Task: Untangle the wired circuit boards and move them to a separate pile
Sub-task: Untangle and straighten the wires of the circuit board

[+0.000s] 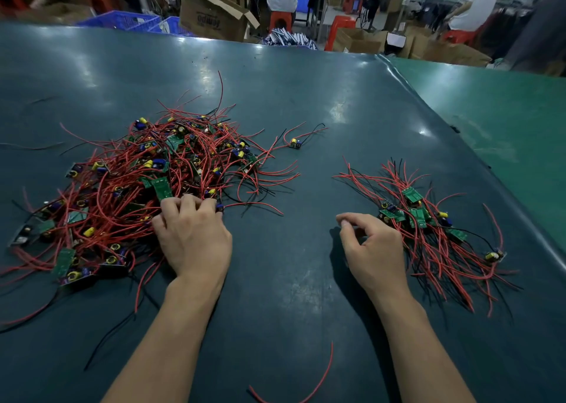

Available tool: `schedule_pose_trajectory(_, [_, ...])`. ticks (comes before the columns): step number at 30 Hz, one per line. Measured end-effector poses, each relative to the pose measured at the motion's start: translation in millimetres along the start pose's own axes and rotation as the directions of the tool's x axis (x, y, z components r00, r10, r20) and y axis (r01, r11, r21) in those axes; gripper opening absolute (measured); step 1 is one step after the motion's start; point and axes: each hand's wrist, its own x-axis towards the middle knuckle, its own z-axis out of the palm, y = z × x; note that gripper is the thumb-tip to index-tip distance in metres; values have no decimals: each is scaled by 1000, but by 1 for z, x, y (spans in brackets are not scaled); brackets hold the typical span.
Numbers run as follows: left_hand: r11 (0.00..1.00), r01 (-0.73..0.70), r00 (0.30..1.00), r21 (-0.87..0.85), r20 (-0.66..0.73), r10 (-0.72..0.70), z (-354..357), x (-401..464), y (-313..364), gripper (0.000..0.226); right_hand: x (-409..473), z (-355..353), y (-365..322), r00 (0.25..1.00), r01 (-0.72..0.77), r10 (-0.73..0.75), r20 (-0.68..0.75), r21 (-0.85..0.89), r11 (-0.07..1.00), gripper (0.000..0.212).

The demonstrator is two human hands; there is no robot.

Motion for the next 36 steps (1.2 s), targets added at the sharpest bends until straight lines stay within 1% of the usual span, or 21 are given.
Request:
schedule_pose_trajectory(4, [1000, -26, 1000, -14, -10, 26, 1, 1, 1, 15, 0, -1, -1, 1000, -13, 13, 10, 12, 1000, 15])
schedule_pose_trajectory(8, [996, -53, 995, -74, -88, 46, 2, 2, 2, 9, -1, -2, -1, 1000, -7, 7, 2, 11, 1000, 15])
schedule_pose_trajectory(11, [979, -138, 975, -153, -196, 106, 0, -2, 7, 6, -1, -2, -1, 1000, -12, 12, 11, 11, 1000, 15])
schedule_pose_trajectory(14, [937, -275, 894, -214, -416, 167, -3, -4, 11, 8, -1, -3, -3, 1000, -25, 24, 15, 20, 999, 16])
schedule_pose_trajectory(15, [919, -326, 857, -222, -479, 188, -5, -6, 12, 7, -2, -3, -5, 999, -38, 37, 22, 48, 998, 16])
schedule_pose_trajectory(16, [896, -380, 822, -229, -528, 213, -6, -7, 14, 7, -3, -2, -7, 996, -77, 71, 45, 146, 986, 18])
schedule_pose_trajectory(17, [867, -437, 787, -237, -568, 241, -6, -10, 17, 6, -4, -2, -12, 987, -152, 127, 100, 314, 937, 19])
schedule_pose_trajectory(18, [833, -498, 750, -241, -601, 274, -7, -14, 20, 7, -6, 0, -18, 965, -254, 176, 196, 510, 822, 18])
schedule_pose_trajectory(19, [790, -563, 716, -242, -621, 320, -7, -18, 24, 7, -8, 2, -25, 927, -364, 194, 320, 652, 665, 14])
schedule_pose_trajectory(20, [733, -633, 686, -249, -620, 381, -7, -22, 27, 7, -9, 5, -31, 890, -446, 175, 421, 720, 532, 14])
schedule_pose_trajectory(21, [659, -702, 658, -271, -601, 453, -7, -26, 30, 8, -11, 7, -35, 864, -492, 149, 482, 739, 460, 21])
schedule_pose_trajectory(22, [580, -756, 630, -303, -576, 521, -5, -29, 32, 10, -11, 10, -39, 849, -513, 121, 515, 743, 430, 25])
schedule_pose_trajectory(23, [515, -790, 605, -333, -556, 569, -4, -31, 34, 13, -12, 11, -41, 850, -507, 108, 516, 745, 432, 24])
schedule_pose_trajectory(25, [445, -807, 591, -389, -535, 603, -1, -31, 36, 12, -12, 12, -42, 867, -478, 113, 485, 746, 464, 15])
schedule_pose_trajectory(27, [417, -758, 647, -501, -504, 572, 1, -29, 38, 8, -13, 10, -40, 896, -425, 139, 422, 720, 549, 12])
schedule_pose_trajectory(29, [425, -637, 759, -643, -427, 492, 2, -29, 39, 10, -13, 9, -37, 929, -343, 141, 342, 653, 675, 14])
schedule_pose_trajectory(31, [465, -371, 906, -803, -204, 370, -1, -29, 39, 16, -12, 9, -37, 943, -295, 122, 310, 608, 737, 14])
schedule_pose_trajectory(32, [462, -218, 940, -860, -57, 336, -1, -28, 39, 18, -12, 10, -38, 943, -298, 127, 309, 607, 736, 15])
schedule_pose_trajectory(34, [382, 0, 930, -924, 141, 341, 0, -26, 38, 18, -13, 11, -39, 940, -314, 139, 312, 630, 710, 18])
schedule_pose_trajectory(35, [343, 42, 918, -938, 171, 357, 1, -25, 38, 17, -14, 12, -40, 941, -308, 128, 313, 640, 704, 20])
schedule_pose_trajectory(36, [329, 36, 916, -944, 163, 366, 1, -25, 38, 16, -15, 12, -41, 943, -298, 111, 314, 645, 704, 21])
